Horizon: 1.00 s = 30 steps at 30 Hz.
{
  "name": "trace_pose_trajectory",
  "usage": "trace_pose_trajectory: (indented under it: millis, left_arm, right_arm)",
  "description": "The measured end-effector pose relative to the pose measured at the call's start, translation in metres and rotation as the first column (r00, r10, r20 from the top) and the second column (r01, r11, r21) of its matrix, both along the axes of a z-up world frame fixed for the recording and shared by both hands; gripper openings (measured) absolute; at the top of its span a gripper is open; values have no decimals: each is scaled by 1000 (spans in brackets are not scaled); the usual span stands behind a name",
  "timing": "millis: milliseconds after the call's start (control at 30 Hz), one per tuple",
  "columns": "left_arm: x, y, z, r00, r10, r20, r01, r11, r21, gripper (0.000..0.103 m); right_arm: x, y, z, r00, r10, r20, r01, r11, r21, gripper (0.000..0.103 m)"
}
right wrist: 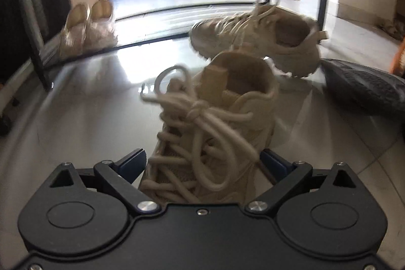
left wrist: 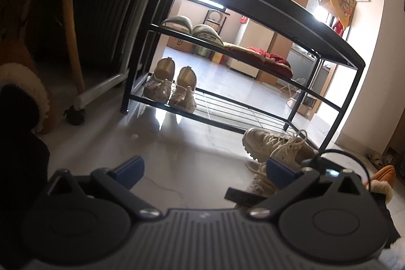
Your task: Organize scattered shoes
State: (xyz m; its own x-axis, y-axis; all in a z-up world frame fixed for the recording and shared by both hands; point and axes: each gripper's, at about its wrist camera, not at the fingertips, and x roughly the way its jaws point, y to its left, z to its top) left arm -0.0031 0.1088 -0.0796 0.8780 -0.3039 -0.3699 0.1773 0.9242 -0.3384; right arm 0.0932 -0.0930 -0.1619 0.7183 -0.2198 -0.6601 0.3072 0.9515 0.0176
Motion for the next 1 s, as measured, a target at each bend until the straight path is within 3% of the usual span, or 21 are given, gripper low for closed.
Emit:
trace_pose_trajectory:
  millis: [400, 767, 1000]
  left_arm:
    - [7, 2, -9, 999, 20, -41, -21, 1000, -20, 103]
    - [4, -5, -15, 999, 30, -43, -28, 999, 36, 103]
    - [5, -4, -20, 997, 34, -76, -32, 999, 23, 103]
  right_arm:
    - [-28, -36, 11, 983, 181, -44, -180, 983, 17, 78]
    - [-77, -72, 20, 960, 252, -119, -250, 968, 32, 78]
    - [-98, -76, 22, 943, 297, -151, -297, 955, 26, 78]
